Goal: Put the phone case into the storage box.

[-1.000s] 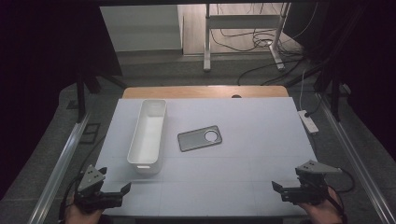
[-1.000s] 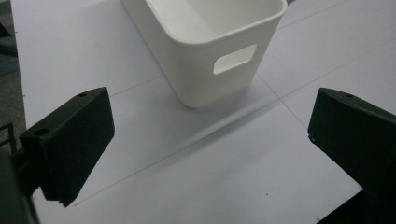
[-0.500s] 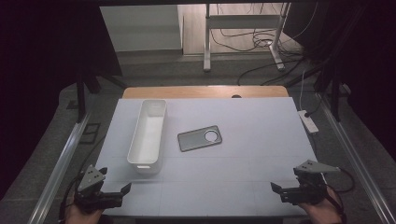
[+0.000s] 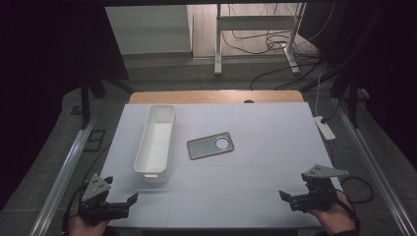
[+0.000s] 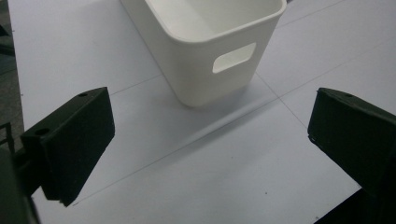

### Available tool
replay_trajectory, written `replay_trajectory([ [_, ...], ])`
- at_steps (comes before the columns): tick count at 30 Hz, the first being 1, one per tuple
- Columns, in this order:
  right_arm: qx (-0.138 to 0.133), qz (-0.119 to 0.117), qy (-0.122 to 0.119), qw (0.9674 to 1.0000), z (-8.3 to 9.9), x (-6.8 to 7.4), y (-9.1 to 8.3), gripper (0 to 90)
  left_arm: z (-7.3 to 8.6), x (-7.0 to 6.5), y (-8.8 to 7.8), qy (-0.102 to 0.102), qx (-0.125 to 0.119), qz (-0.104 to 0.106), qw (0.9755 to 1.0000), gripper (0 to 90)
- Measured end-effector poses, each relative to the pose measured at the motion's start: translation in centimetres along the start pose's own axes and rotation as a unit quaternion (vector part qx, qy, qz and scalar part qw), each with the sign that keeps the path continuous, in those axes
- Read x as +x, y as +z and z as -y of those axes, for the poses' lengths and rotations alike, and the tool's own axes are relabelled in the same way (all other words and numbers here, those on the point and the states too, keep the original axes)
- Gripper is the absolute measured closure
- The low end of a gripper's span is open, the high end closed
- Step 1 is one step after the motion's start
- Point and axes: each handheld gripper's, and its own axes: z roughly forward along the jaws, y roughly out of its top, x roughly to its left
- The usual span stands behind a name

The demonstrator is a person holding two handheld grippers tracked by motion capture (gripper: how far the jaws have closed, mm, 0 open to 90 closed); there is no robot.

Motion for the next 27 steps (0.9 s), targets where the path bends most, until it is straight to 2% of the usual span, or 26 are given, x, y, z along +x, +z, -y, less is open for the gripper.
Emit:
replay_trajectory([
  [19, -0.009, -0.034, -0.007, 0.9994, -2.3, 0.2, 1.6, 0.0, 0.0, -0.1, 0.0, 0.005, -0.001, 0.002, 1.0, 1.5],
  [27, -0.002, -0.036, -0.012, 0.9993, -3.0, 0.5, 2.3, 0.0, 0.1, 0.0, -0.2, 0.002, -0.009, 0.008, 0.9999, 1.1],
])
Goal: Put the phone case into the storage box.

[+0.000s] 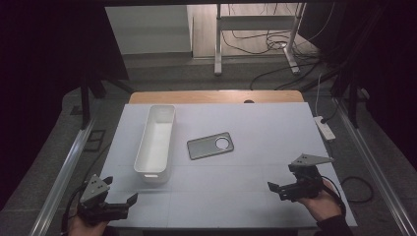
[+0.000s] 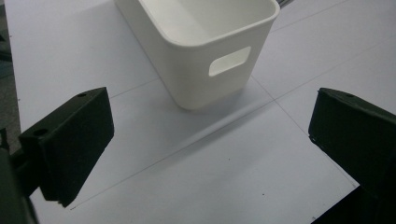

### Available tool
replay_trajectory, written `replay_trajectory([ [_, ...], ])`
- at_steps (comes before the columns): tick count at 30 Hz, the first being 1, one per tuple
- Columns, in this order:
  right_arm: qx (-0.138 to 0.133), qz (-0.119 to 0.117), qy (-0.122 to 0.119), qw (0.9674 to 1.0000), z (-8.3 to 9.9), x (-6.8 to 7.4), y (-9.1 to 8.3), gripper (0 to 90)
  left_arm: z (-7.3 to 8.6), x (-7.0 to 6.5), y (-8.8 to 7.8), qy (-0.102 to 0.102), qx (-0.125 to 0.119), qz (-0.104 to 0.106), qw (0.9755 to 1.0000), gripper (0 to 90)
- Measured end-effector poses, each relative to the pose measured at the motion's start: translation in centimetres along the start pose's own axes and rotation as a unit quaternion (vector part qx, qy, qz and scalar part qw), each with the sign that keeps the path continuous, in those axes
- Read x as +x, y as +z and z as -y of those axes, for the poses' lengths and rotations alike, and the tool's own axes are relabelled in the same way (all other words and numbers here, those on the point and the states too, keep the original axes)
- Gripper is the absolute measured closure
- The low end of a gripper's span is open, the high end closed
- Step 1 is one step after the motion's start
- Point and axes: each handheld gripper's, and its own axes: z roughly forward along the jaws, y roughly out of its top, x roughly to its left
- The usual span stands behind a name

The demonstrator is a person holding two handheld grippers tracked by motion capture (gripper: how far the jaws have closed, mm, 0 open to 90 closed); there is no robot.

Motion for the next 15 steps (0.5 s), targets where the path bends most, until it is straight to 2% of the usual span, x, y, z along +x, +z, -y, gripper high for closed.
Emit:
replay_trajectory([
  [15, 0.001, -0.01, -0.011, 0.9999, -1.4, -0.2, 1.6, 0.0, 0.0, 0.0, 0.0, 0.003, 0.001, 0.0, 1.0, 1.2],
])
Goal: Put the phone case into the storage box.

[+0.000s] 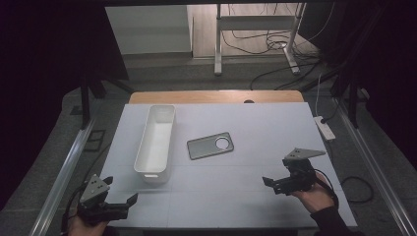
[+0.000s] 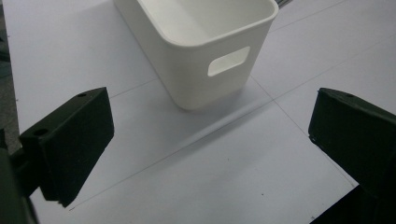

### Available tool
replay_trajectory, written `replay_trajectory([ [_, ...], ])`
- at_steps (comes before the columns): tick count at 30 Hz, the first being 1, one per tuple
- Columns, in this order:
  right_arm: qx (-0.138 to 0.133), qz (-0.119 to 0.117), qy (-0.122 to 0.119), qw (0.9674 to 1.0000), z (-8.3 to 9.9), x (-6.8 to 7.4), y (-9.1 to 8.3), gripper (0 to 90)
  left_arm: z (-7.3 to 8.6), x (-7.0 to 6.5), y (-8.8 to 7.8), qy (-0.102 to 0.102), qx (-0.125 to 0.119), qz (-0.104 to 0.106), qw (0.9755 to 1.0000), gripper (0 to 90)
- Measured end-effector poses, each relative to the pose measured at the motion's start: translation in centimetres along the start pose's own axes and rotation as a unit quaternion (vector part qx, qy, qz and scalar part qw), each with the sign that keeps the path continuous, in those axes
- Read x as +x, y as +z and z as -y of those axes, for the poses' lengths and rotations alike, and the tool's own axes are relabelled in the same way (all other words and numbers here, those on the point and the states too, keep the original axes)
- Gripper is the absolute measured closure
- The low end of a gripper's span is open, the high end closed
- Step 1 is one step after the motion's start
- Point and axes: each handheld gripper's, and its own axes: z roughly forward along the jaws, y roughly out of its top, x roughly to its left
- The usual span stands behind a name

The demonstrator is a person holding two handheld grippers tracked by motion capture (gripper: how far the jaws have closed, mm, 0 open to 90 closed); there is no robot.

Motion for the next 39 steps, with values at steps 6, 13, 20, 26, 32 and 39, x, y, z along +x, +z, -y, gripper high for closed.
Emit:
replay_trajectory([
  [6, 0.002, -0.002, -0.002, 1.0, -0.4, -0.1, 0.5, 0.0, 0.0, 0.0, 0.0, 0.001, 0.0, 0.0, 1.0, 1.2],
  [13, 0.004, -0.002, -0.002, 1.0, -1.2, -0.3, 1.1, 0.0, 0.0, 0.0, 0.0, 0.0, -0.001, 0.0, 1.0, 1.2],
  [20, 0.007, -0.007, -0.011, 0.9999, -1.7, -0.3, 1.8, 0.0, 0.0, 0.0, 0.0, -0.001, -0.001, 0.001, 1.0, 1.2],
  [26, 0.007, -0.011, -0.012, 0.9999, -2.4, -0.3, 2.3, 0.0, 0.0, 0.0, 0.0, 0.0, -0.001, 0.001, 1.0, 1.2],
  [32, 0.005, -0.013, -0.012, 0.9998, -2.9, -0.5, 2.9, 0.0, 0.0, 0.0, 0.0, -0.001, -0.001, 0.002, 1.0, 1.3],
  [39, 0.01, -0.015, -0.007, 0.9998, -3.6, -0.6, 3.8, 0.0, 0.0, 0.0, 0.0, 0.0, -0.001, 0.003, 1.0, 1.3],
])
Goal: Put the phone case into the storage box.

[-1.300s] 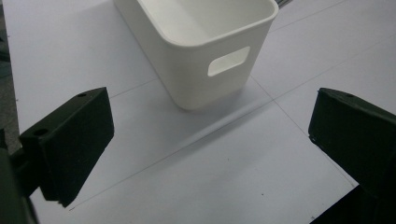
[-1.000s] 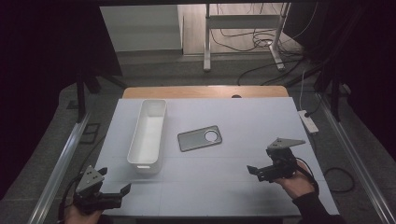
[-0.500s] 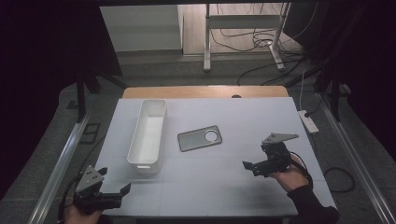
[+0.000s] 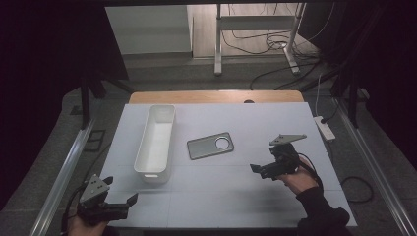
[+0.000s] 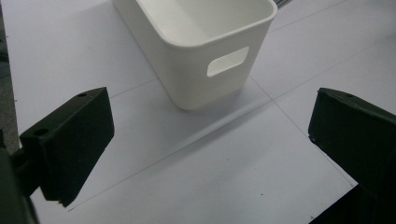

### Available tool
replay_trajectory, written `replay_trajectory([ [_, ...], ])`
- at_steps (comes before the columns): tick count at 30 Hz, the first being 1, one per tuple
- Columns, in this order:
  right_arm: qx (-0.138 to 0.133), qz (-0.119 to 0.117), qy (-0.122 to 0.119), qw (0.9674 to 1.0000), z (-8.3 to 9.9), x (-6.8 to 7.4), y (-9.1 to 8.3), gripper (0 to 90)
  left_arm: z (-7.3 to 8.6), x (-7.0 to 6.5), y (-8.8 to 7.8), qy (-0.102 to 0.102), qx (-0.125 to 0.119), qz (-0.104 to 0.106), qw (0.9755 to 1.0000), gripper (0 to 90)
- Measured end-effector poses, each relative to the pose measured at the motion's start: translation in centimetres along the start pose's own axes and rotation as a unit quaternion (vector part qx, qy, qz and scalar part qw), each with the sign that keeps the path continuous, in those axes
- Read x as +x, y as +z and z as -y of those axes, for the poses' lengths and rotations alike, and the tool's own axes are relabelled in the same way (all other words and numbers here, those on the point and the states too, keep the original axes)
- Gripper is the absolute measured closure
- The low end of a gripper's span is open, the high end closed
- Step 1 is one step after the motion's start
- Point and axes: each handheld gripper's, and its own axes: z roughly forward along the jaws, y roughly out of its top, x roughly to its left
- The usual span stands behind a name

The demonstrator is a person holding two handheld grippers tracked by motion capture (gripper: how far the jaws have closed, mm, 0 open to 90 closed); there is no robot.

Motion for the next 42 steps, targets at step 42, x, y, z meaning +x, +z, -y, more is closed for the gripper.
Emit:
replay_trajectory([
  [42, 0.069, 0.008, -0.022, 0.9973, -2.8, 0.3, 5.0, 0.0, 0.0, 0.0, 0.0, 0.001, -0.002, 0.005, 1.0, 1.3],
])
